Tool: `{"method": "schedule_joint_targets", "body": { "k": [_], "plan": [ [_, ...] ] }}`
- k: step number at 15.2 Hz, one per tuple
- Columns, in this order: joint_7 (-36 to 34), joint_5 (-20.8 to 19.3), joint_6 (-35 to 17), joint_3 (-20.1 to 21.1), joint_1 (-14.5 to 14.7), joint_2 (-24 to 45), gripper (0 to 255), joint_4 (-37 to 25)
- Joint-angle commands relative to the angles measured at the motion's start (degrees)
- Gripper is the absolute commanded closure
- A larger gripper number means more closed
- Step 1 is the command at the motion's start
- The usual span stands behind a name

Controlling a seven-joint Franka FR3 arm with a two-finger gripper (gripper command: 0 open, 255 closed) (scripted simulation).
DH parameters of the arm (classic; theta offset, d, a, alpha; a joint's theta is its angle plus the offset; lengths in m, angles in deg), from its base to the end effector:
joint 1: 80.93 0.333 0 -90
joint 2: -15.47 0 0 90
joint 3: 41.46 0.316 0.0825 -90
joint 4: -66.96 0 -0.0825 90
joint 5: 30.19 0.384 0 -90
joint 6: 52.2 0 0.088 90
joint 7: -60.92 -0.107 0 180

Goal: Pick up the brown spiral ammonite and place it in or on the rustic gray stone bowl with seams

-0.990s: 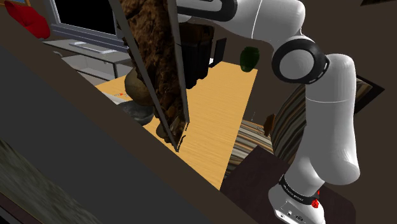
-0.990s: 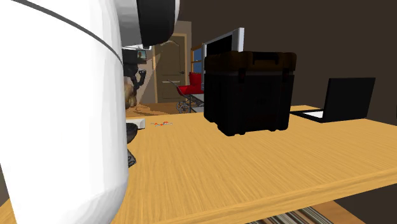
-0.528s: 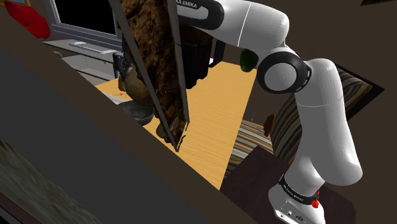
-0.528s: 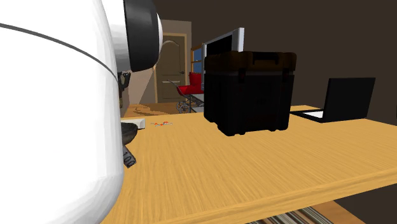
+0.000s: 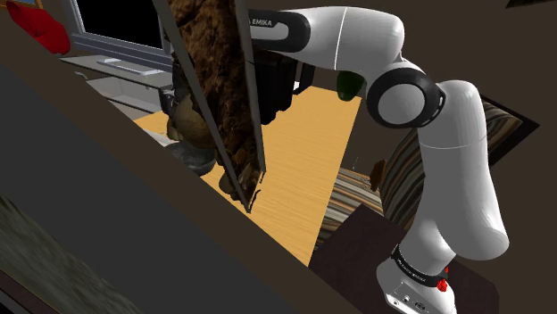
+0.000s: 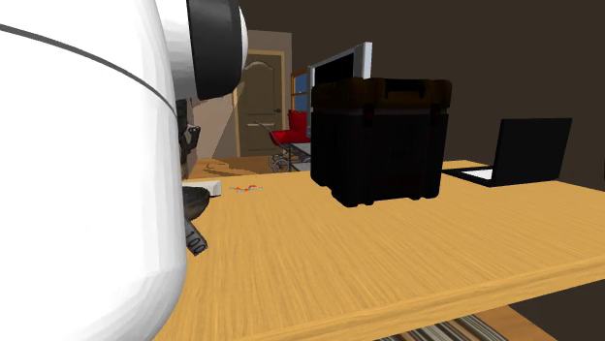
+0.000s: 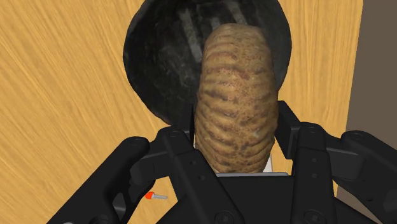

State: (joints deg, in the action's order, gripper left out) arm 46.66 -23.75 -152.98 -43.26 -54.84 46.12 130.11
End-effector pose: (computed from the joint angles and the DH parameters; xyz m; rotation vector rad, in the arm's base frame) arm 0.6505 0.3113 0.5247 -2.9980 -0.2496 -0.1256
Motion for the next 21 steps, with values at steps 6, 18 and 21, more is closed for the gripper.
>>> {"method": "schedule_joint_targets", "body": {
  "k": [6, 18, 21],
  "plan": [
    [0.5, 0.1, -5.8, 0.0, 0.2, -1.2, 255, 6.9],
    [0.5, 0.1, -5.8, 0.0, 0.2, -1.2, 0, 7.0],
    [0.4, 0.1, -2.1, -0.1, -0.1, -1.6, 0, 3.7]
  ]
}}
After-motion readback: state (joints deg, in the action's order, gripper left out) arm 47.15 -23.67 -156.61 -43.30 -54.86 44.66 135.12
